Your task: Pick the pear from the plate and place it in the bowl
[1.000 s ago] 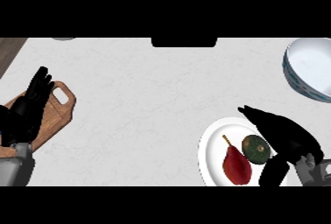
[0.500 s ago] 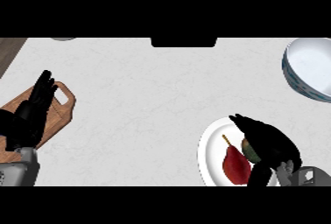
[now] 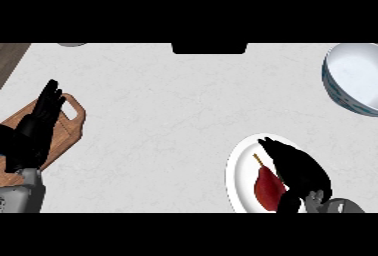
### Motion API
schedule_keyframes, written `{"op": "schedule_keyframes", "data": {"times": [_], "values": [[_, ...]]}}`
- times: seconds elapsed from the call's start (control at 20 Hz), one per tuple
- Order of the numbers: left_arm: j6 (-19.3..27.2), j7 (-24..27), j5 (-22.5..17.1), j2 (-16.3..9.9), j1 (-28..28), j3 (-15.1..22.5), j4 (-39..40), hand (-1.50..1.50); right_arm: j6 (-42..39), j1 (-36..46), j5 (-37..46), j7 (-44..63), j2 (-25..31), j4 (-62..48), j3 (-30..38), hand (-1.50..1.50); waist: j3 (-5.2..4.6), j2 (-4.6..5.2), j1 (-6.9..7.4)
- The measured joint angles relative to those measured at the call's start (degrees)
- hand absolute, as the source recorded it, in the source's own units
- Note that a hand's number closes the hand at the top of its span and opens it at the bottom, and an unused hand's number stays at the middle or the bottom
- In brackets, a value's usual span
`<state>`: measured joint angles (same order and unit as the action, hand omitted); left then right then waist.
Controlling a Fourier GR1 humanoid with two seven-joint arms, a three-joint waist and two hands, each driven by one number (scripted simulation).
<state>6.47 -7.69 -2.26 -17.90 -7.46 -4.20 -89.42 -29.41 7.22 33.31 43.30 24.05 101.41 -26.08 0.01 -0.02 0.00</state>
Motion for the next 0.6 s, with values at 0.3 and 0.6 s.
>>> {"op": "schedule_keyframes", "data": {"times": [0.3, 0.6], "values": [[-1.1, 2.4, 1.3, 1.2, -0.3, -1.2, 2.4, 0.0, -0.8, 0.5, 3.6, -2.3, -3.1, -4.1, 1.8, 1.5, -0.03, 0.0, 0.05], [-2.3, 0.8, 1.2, 1.1, -0.8, -2.3, 1.2, 0.0, -1.3, 2.2, 4.4, -7.9, -5.9, -9.1, 2.7, 1.5, -0.28, -0.24, 0.18]]}}
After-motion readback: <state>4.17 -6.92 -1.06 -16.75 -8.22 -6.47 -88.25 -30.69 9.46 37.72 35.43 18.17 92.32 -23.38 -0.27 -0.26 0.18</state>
